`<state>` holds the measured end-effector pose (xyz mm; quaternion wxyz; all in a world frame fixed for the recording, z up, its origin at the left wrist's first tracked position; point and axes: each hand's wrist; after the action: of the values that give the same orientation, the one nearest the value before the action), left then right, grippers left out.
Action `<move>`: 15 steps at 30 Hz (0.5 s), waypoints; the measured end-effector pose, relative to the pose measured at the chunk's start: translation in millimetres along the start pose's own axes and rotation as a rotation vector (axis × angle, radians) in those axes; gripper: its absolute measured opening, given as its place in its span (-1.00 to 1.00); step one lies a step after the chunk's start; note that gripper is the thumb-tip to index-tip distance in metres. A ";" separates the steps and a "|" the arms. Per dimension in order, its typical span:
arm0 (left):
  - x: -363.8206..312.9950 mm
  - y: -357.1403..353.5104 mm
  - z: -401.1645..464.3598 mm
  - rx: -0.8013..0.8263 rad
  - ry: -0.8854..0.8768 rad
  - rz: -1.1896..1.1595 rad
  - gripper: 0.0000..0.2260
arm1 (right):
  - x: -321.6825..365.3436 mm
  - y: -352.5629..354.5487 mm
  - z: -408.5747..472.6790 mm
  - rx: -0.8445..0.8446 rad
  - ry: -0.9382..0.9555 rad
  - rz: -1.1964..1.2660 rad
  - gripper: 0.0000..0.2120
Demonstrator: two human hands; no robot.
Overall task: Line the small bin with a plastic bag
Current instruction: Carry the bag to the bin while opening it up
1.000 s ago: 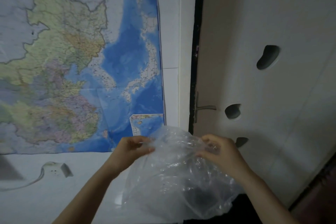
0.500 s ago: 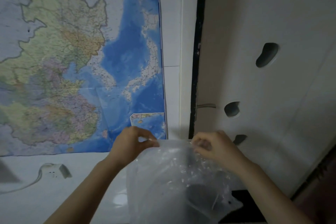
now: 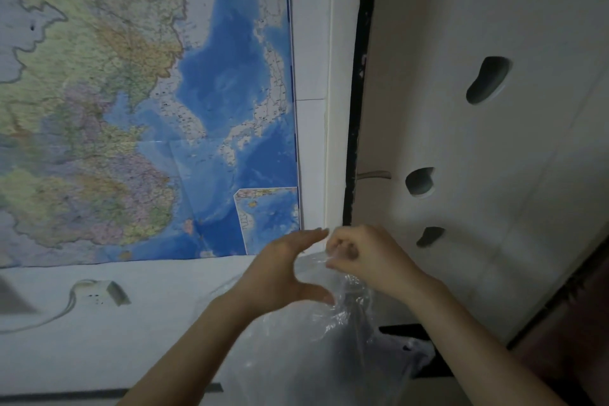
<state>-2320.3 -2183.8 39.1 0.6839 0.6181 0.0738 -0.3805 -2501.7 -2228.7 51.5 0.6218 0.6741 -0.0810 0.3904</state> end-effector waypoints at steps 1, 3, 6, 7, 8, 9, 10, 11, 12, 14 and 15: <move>-6.6 -4.7 6.4 -0.049 0.001 -0.015 -0.32 | 2.5 -0.8 -0.7 -0.011 -0.006 0.035 -0.82; -9.0 -6.3 12.4 -0.131 0.047 0.002 -0.59 | 2.4 3.4 -4.4 -0.027 -0.010 0.130 -0.72; 2.7 -2.8 7.8 -0.209 0.083 -0.111 -0.91 | -9.8 18.2 -15.1 -0.086 -0.010 0.314 -0.56; 6.6 -1.0 5.2 -0.239 0.109 -0.173 -0.93 | -16.4 22.6 -19.7 -0.108 -0.022 0.365 -0.51; 10.6 0.6 3.2 -0.269 0.138 -0.232 -0.94 | -23.9 25.8 -24.6 -0.126 -0.042 0.400 -0.45; 14.2 1.9 0.9 -0.292 0.166 -0.275 -0.97 | -32.6 27.7 -29.5 -0.144 -0.069 0.415 -0.39; 17.3 2.8 -1.5 -0.310 0.184 -0.300 -0.97 | -42.6 28.6 -34.2 -0.166 -0.109 0.414 -0.31; 20.2 3.6 -4.1 -0.325 0.195 -0.313 -0.95 | -54.0 28.8 -38.5 -0.192 -0.160 0.404 -0.22; 23.2 4.3 -6.9 -0.337 0.202 -0.327 -0.93 | -65.7 28.7 -42.6 -0.217 -0.215 0.386 -0.13; 27.4 6.0 -12.7 -0.361 0.215 -0.364 -0.94 | -86.5 27.5 -49.5 -0.230 -0.313 0.346 0.01; 29.2 7.0 -15.6 -0.370 0.221 -0.389 -0.95 | -94.5 25.9 -51.1 -0.219 -0.348 0.324 0.06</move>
<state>-2289.8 -2182.7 24.5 0.6872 0.4946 0.3330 -0.4150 -2603.3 -2223.7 8.3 0.5971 0.6378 -0.3355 0.3522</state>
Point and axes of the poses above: each hand's wrist, its own z-axis towards the middle knuckle, its own y-axis out of the back of the hand, x = y × z, and after that the axes turned 8 degrees about -y, right-handed
